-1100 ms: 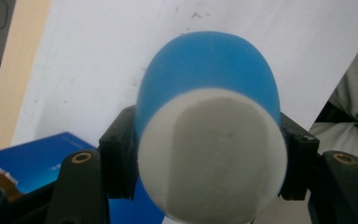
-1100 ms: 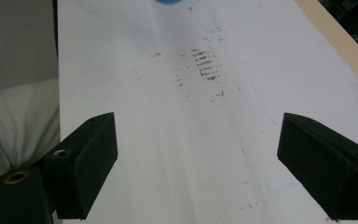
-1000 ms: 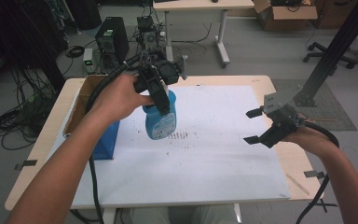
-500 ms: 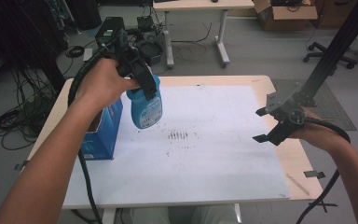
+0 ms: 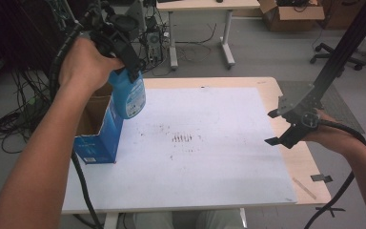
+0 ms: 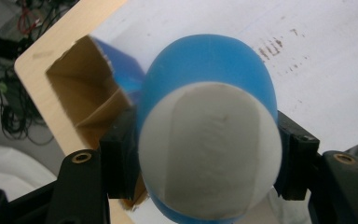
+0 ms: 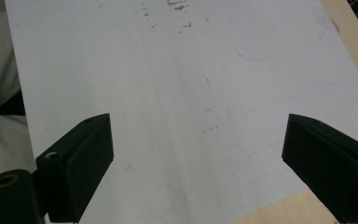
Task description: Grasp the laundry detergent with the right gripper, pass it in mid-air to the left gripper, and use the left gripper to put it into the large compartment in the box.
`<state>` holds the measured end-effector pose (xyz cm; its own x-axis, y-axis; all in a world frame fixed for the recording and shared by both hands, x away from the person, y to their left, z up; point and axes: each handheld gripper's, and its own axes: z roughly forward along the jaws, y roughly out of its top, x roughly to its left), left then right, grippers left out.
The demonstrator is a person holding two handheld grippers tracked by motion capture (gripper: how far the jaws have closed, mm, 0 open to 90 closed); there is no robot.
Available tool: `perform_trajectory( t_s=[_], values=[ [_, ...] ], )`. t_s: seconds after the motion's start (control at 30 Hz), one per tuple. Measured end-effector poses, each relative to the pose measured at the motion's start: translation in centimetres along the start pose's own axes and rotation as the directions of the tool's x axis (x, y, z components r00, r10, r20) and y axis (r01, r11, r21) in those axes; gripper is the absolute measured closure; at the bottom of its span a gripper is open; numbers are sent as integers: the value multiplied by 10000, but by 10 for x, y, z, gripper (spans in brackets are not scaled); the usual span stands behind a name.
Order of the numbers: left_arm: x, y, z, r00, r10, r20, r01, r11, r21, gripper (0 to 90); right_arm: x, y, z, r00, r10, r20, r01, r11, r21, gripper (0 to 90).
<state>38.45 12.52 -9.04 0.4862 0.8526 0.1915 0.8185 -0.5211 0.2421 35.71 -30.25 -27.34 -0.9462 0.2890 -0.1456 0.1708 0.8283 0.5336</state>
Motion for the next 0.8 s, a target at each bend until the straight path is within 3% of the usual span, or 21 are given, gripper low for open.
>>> perform_trajectory(
  t_s=[0.1, 0.27, 0.33, 0.37, 0.4, 0.53, 0.8],
  values=[
    [13, -4, -7, 9963, -857, -43, 857, 9963, -69, 378, 0, -1, -1, 10000, -6, -3, 6, 10000, -18, 87],
    [30, -10, -10, 9852, -1713, -87, 1714, 9852, 74, 377, 0, -3, -1, 10000, -37, 14, 37, 10000, -14, 88],
    [37, -13, -11, 9769, -2131, -122, 2132, 9770, 53, 378, -1, -3, -1, 10000, -31, 44, 32, 10000, -17, 88],
    [44, -15, -12, 9673, -2531, -149, 2531, 9674, 28, 378, -1, -3, -1, 10000, -4, 43, 4, 10000, -56, 89],
    [44, -15, -12, 9673, -2531, -149, 2531, 9674, 28, 377, -1, -3, -1, 10000, -4, 43, 4, 10000, -56, 89],
    [57, -22, -12, 9516, -3057, -326, 3059, 9521, 8, 378, 0, -2, -1, 9999, -84, 62, 84, 10000, -35, 89],
    [80, -37, -9, 9138, -4023, -561, 4022, 9154, -146, 378, -2, -4, 1, 10000, -9, 34, 9, 10000, -39, 89]
  ],
)
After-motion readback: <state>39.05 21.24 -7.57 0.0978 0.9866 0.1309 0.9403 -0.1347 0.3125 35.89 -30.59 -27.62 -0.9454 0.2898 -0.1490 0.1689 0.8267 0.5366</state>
